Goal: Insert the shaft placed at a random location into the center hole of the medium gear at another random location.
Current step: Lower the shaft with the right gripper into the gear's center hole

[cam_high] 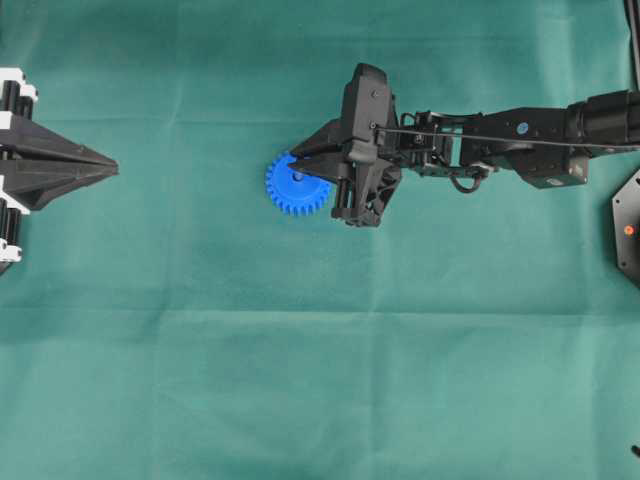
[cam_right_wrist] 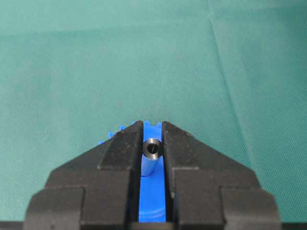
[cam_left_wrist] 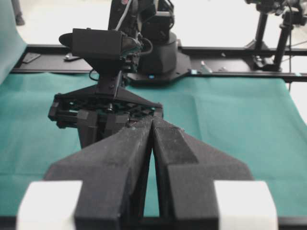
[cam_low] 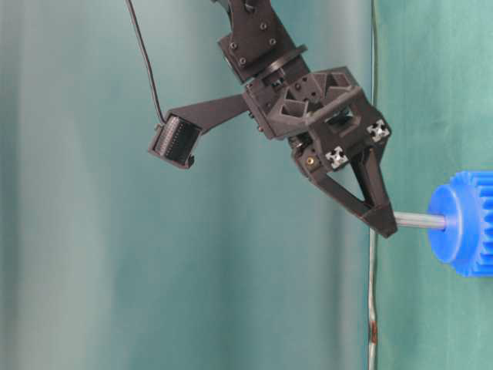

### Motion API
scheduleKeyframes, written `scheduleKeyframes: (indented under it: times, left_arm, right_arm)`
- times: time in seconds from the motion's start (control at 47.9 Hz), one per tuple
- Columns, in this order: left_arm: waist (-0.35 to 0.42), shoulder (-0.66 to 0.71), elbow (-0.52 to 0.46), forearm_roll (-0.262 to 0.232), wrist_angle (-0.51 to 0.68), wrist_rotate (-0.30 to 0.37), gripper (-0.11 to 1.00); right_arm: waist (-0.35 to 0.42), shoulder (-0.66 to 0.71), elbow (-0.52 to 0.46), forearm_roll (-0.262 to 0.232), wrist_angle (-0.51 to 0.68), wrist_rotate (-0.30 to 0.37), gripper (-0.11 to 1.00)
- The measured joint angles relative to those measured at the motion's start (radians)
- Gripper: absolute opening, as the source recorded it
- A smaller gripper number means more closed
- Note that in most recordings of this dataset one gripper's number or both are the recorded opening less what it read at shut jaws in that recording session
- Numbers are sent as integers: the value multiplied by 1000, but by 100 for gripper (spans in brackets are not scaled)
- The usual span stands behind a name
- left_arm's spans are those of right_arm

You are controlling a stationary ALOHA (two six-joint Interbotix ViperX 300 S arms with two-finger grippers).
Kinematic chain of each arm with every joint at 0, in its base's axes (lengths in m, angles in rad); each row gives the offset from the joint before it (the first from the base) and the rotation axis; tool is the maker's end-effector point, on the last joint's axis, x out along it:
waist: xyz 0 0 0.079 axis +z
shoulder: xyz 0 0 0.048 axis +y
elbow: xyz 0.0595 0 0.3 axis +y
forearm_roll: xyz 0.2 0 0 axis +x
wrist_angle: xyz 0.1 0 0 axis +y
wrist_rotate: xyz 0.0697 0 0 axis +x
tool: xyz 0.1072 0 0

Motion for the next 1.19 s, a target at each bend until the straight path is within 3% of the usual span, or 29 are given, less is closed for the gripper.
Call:
scheduleKeyframes:
  times: [1.191]
  left_arm:
    - [0,2,0,0,6,0,0]
  right_arm:
    - [5,77,-5,0,-32,0,12]
